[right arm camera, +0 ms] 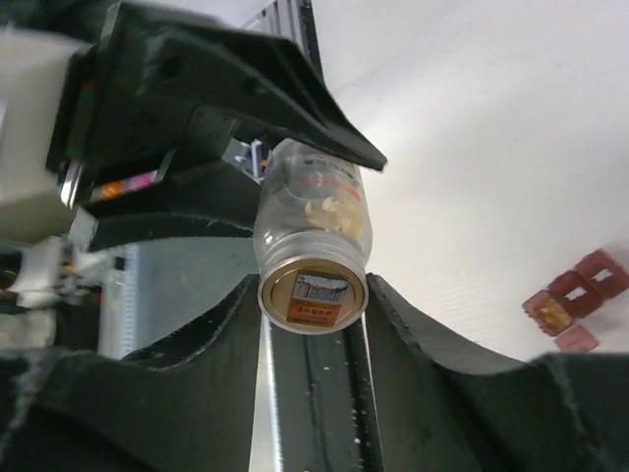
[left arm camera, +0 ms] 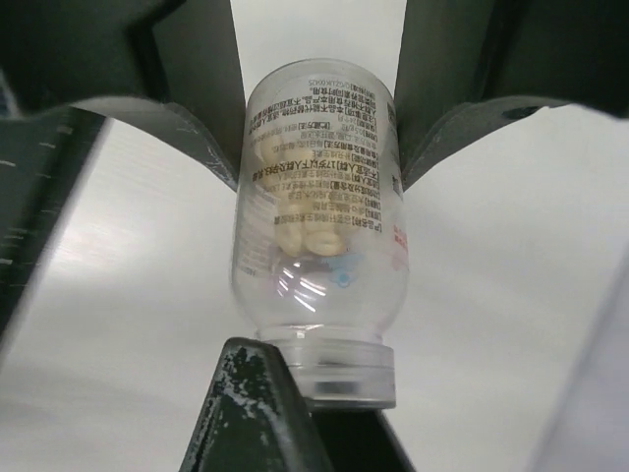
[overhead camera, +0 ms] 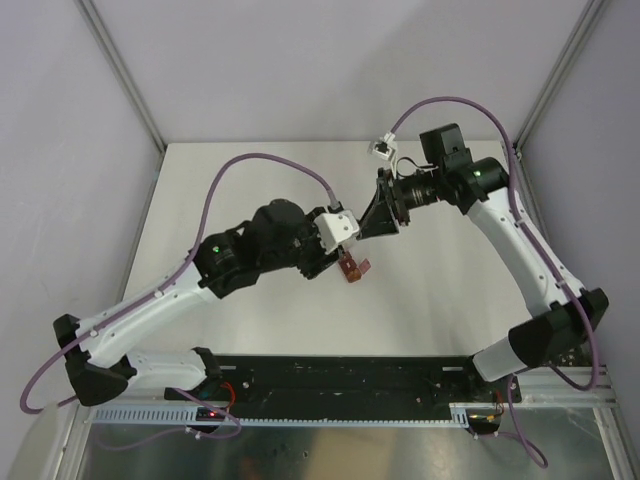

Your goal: Sort the pills into containers

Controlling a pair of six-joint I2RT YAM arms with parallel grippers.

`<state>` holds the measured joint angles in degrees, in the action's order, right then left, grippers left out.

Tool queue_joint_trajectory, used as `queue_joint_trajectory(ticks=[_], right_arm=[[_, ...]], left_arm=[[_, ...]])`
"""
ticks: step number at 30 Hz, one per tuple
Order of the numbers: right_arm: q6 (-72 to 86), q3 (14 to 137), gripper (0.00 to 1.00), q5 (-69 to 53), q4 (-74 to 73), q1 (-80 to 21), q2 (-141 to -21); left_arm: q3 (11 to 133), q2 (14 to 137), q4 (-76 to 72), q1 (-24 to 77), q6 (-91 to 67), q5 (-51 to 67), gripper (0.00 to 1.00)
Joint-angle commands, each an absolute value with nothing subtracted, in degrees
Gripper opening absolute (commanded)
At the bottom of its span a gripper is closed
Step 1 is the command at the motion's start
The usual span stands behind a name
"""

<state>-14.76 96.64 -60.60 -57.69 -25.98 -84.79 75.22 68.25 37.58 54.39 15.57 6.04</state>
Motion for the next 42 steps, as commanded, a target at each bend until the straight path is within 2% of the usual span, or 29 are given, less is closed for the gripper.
queue_joint_trajectory(ticks=[1, 4, 10, 14, 24, 35, 42], right_arm=[[1.3, 92.9, 0.22, -69.1, -44.6, -22.5, -90.7], [8.3, 91.4, 0.27, -71.9, -39.7, -21.0, -93.6], [8.1, 92.0, 0.47, -71.6, -40.2, -20.4, -94.2], [1.5, 94.5, 0.65, -68.8, -45.7, -19.9, -92.3], [-16.6, 103.9, 0.82, -61.4, -60.1, -19.6, -86.6], [-25.7, 104.7, 0.89, -57.1, -64.9, -19.6, -78.0], [-28.8, 105.1, 0.89, -54.7, -65.9, -20.4, -74.6]], left_arm=[[72.6, 68.3, 25.7, 61.3, 24.2, -22.0, 0.0], [70.5, 69.9, 21.7, 63.1, 27.1, -31.6, 0.0], [68.6, 71.6, 19.3, 63.6, 27.5, -36.5, 0.0], [67.9, 71.0, 19.2, 63.6, 26.0, -35.7, 0.0], [66.6, 66.5, 19.2, 63.6, 20.1, -23.6, 0.0], [66.3, 61.4, 22.2, 61.0, 15.9, -9.1, 0.0], [69.9, 61.9, 26.5, 53.5, 12.3, 9.2, 0.0]])
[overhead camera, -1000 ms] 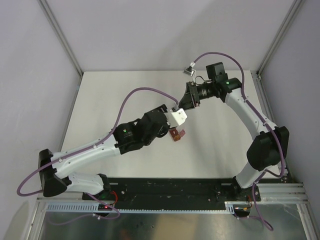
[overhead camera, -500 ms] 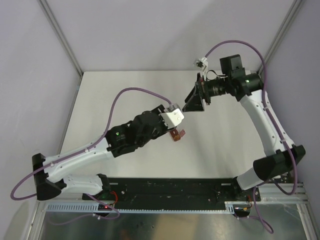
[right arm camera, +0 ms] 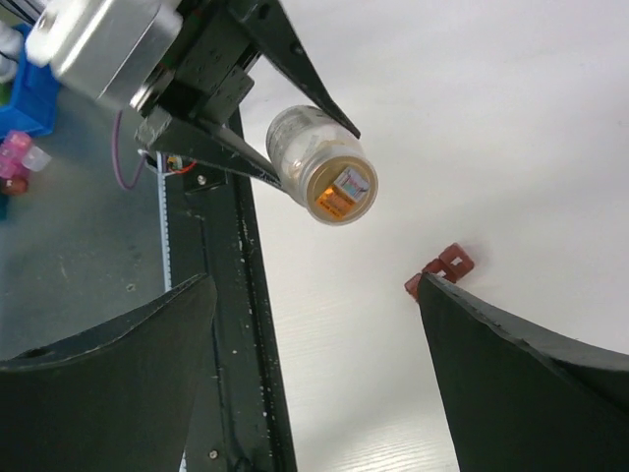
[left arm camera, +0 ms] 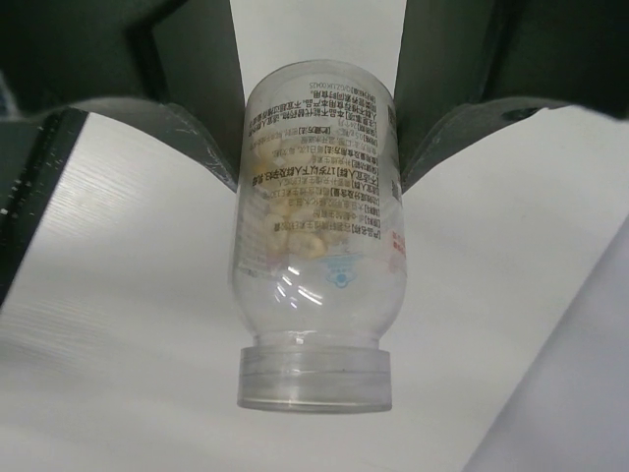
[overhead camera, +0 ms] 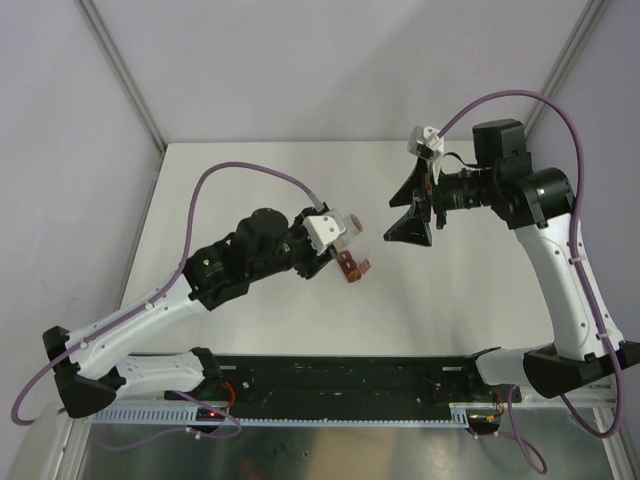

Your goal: Sort the pills into containers

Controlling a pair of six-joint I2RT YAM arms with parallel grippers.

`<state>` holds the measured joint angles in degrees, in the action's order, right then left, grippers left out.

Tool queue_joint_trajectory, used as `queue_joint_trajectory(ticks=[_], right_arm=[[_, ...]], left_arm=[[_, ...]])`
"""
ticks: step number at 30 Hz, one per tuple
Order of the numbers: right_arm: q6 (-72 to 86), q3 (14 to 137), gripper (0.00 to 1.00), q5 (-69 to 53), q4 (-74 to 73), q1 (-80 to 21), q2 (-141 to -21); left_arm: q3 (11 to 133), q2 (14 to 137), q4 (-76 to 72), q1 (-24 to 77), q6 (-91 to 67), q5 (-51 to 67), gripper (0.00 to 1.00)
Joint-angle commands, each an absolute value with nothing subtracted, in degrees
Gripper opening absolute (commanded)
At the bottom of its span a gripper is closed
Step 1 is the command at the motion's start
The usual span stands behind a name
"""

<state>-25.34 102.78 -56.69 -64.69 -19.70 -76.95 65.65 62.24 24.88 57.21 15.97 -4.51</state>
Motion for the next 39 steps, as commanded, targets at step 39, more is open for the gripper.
queue_joint_trajectory(ticks=[39], right_arm=[[-37.3, 104.6, 0.78, -51.9, -72.1, -33.7, -75.5]], left_arm=[[78.1, 67.0, 33.9, 47.0, 10.2, 41.8, 0.0]])
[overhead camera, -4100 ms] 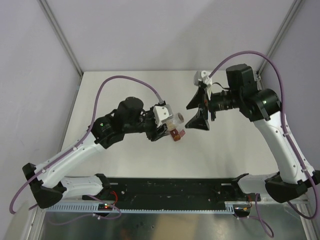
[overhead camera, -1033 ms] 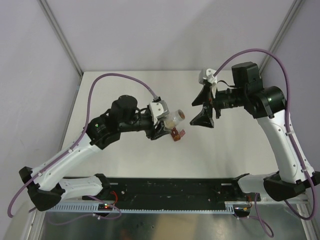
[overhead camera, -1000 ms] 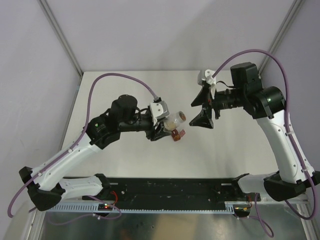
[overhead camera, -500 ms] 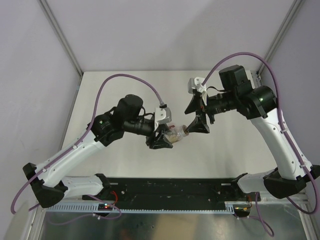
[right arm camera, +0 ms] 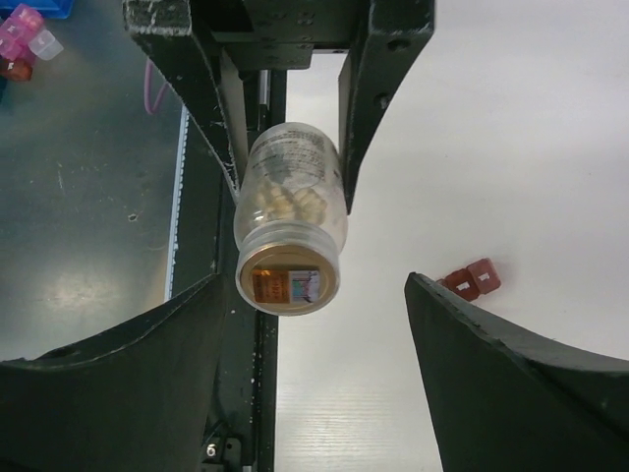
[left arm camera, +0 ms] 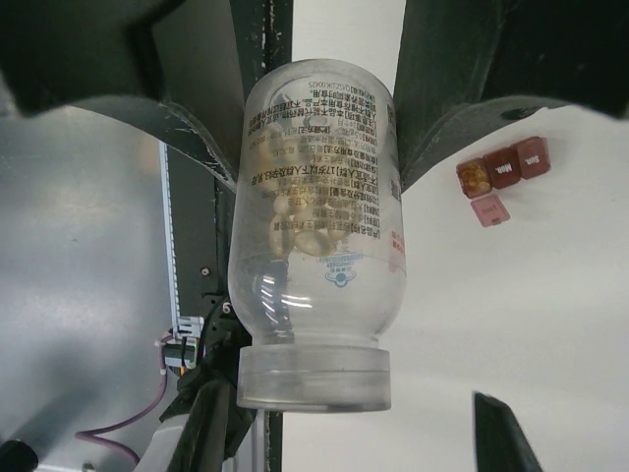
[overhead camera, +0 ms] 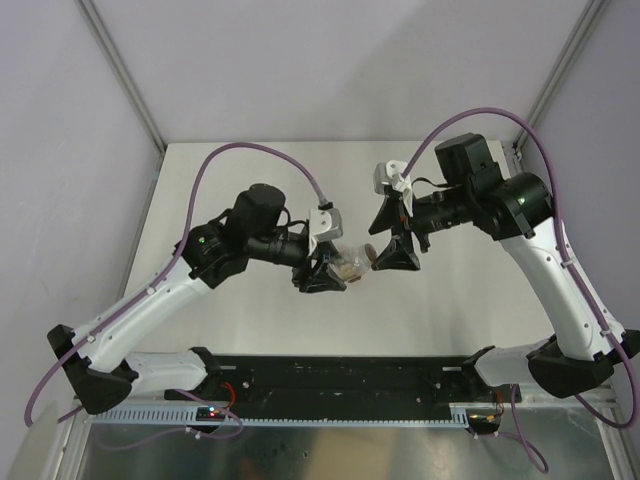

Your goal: Sort the pills into containers

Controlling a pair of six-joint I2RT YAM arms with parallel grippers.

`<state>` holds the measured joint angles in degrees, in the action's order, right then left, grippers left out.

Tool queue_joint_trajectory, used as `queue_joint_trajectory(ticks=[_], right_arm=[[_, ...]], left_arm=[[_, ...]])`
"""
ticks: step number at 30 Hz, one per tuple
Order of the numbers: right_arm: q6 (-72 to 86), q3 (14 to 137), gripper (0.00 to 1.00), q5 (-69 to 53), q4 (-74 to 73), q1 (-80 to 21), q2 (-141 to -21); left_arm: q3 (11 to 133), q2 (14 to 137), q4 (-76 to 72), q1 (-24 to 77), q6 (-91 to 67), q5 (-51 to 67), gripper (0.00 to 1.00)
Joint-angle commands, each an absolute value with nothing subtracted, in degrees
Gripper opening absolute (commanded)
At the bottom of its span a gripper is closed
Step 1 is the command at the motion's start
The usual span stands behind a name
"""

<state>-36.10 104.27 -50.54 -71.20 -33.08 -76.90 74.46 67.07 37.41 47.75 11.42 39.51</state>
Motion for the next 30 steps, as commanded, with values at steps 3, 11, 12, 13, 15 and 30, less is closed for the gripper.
queue_joint_trajectory(ticks=[3, 11, 12, 13, 15, 30], right_arm=[[-37.2, 104.0, 0.77, -52.1, -71.9, -33.9, -75.7], [-36.8, 103.7, 0.66, -52.3, -71.3, -34.4, -76.4], [-36.7, 103.8, 0.64, -52.3, -71.3, -34.4, -76.4], [-36.6, 103.9, 0.62, -52.3, -71.2, -34.4, -76.5], [-36.5, 104.0, 0.56, -52.3, -71.0, -34.4, -76.6], [-27.6, 101.8, 0.19, -56.7, -66.2, -30.4, -79.9]], left_arm=[[78.6, 67.6, 33.9, 46.9, 9.8, 42.4, 0.0], [78.9, 68.5, 33.9, 46.9, 9.6, 42.7, 0.0], [78.8, 68.6, 33.8, 46.9, 9.7, 42.7, 0.0], [78.6, 68.7, 33.9, 46.9, 9.7, 42.6, 0.0], [78.3, 68.8, 33.9, 46.9, 9.9, 42.2, 0.0], [78.5, 68.7, 33.9, 49.9, 13.1, 21.7, 0.0]])
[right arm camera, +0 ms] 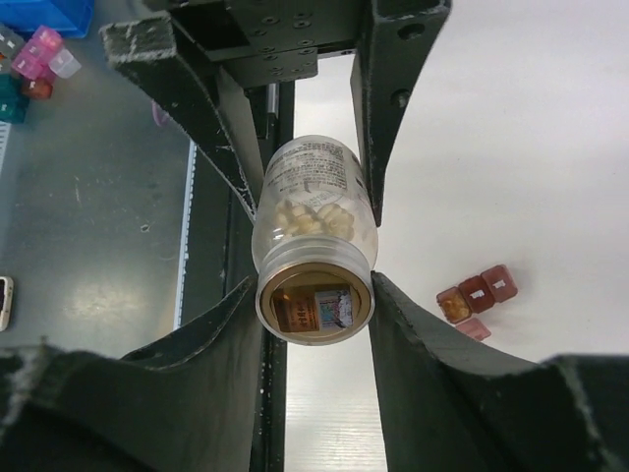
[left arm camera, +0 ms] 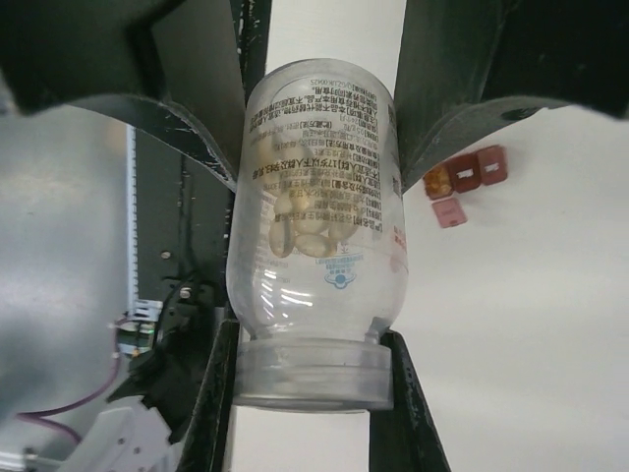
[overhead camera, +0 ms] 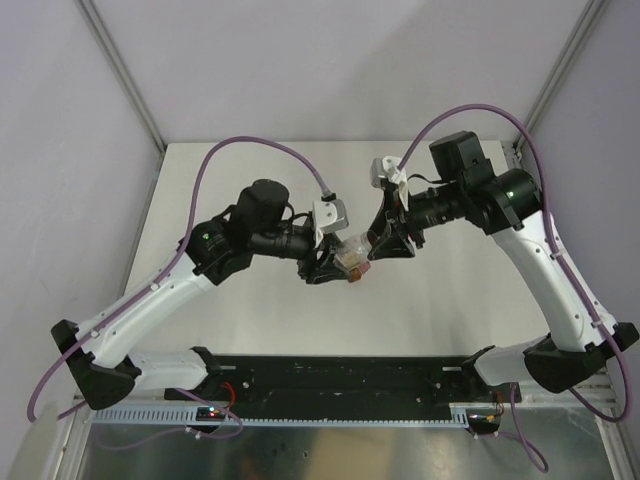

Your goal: Sort the pills into containers

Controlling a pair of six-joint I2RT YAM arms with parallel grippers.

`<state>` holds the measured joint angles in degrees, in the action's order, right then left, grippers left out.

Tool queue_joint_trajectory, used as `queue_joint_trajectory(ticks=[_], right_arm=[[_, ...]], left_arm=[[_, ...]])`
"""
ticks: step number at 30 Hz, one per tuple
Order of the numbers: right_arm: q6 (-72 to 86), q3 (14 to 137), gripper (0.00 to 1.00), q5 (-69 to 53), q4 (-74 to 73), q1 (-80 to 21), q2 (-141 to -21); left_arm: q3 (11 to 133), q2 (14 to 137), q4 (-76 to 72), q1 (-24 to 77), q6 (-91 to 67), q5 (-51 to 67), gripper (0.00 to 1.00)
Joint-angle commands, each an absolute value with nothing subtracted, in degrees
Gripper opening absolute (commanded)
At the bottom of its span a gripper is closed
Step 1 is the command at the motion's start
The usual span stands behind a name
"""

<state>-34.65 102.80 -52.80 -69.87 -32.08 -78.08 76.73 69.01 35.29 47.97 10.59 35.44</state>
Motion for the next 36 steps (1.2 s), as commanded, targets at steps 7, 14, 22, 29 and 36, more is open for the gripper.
queue_joint_trajectory(ticks=[7, 14, 22, 29, 36], right_arm=[[-17.5, 98.4, 0.16, -60.4, -59.0, -27.2, -85.4], [-10.0, 97.1, 0.1, -60.9, -53.7, -25.4, -91.2], [-5.6, 96.7, 0.25, -62.1, -51.0, -23.8, -93.9], [-10.4, 97.2, 0.65, -60.0, -53.3, -23.1, -89.9], [-17.2, 96.9, 0.81, -56.2, -55.4, -22.9, -82.1]], left_arm=[[77.9, 70.1, 30.7, 58.9, 18.4, -10.2, 0.0], [76.1, 73.4, 26.6, 61.5, 21.1, -28.5, 0.0], [72.3, 74.2, 23.3, 62.0, 23.5, -35.0, 0.0], [70.1, 70.9, 23.3, 60.9, 22.2, -26.3, 0.0], [71.2, 66.5, 26.8, 55.9, 18.8, -8.8, 0.0]])
